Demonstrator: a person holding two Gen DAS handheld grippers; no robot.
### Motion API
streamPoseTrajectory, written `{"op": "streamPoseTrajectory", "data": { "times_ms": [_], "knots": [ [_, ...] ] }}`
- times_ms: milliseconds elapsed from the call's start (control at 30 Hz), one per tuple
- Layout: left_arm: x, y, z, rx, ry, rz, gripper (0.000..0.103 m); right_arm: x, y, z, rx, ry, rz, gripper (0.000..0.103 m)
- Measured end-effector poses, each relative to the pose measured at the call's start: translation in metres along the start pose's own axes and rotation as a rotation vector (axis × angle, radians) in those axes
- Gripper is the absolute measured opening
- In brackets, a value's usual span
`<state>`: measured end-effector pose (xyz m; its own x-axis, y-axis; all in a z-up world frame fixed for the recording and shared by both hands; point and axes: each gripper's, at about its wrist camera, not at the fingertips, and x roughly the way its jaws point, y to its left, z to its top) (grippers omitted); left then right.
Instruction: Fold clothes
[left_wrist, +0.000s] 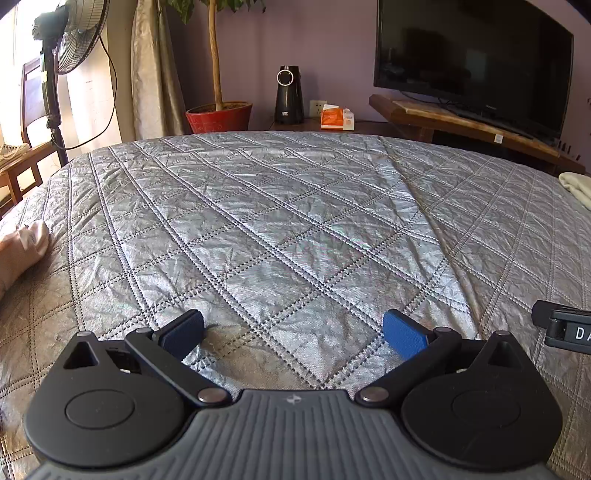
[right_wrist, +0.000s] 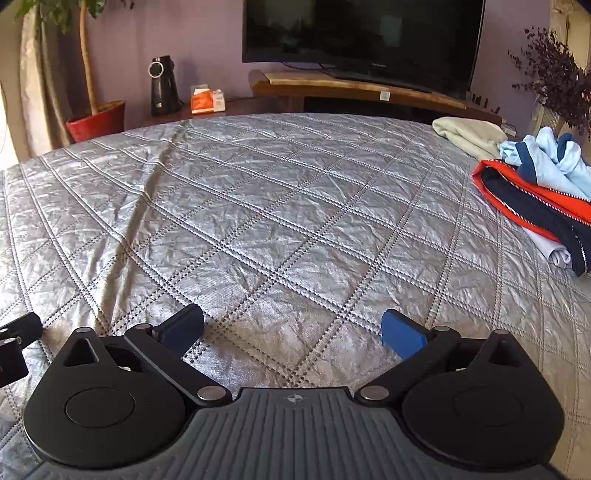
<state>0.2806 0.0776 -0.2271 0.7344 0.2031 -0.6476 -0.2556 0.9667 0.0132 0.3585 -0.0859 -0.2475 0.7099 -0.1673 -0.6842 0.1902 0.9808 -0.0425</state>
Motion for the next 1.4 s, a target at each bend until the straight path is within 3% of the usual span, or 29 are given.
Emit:
{"op": "streamPoseTrajectory", "data": {
  "times_ms": [233, 367, 500, 633, 767, 867, 1367, 1400],
  "knots": [
    [0.000, 0.001, 0.000, 0.001, 0.000, -0.001, 0.103, 0.000, 0.002, -0.003, -0.189, -0.106, 0.043, 0.103],
    [0.000, 0.001, 0.000, 0.001, 0.000, -0.001, 0.103, 0.006, -0.020, 0.001, -0.048, -0.052, 0.134, 0.103],
    [0.000, 0.001, 0.000, 0.001, 0.000, -0.002, 0.103, 0.001, -0.031, 0.000, 0.071, -0.021, 0.099, 0.103],
    [-0.002, 0.001, -0.001, 0.002, 0.000, -0.002, 0.103, -0.004, -0.043, 0.002, 0.208, 0.022, 0.123, 0.103],
    [-0.001, 0.001, 0.000, 0.003, 0.000, -0.003, 0.103, -0.003, -0.022, -0.001, 0.064, 0.087, 0.056, 0.103],
    [0.001, 0.000, 0.001, 0.003, 0.000, -0.003, 0.103, -0.007, -0.015, -0.003, -0.021, 0.093, 0.072, 0.103],
    [0.004, -0.006, 0.003, 0.003, 0.000, -0.004, 0.103, -0.005, -0.025, 0.010, 0.188, 0.107, 0.128, 0.103],
    [0.005, -0.006, 0.004, 0.003, 0.000, -0.004, 0.103, -0.005, -0.021, 0.008, 0.160, 0.091, 0.115, 0.103]
  ]
}}
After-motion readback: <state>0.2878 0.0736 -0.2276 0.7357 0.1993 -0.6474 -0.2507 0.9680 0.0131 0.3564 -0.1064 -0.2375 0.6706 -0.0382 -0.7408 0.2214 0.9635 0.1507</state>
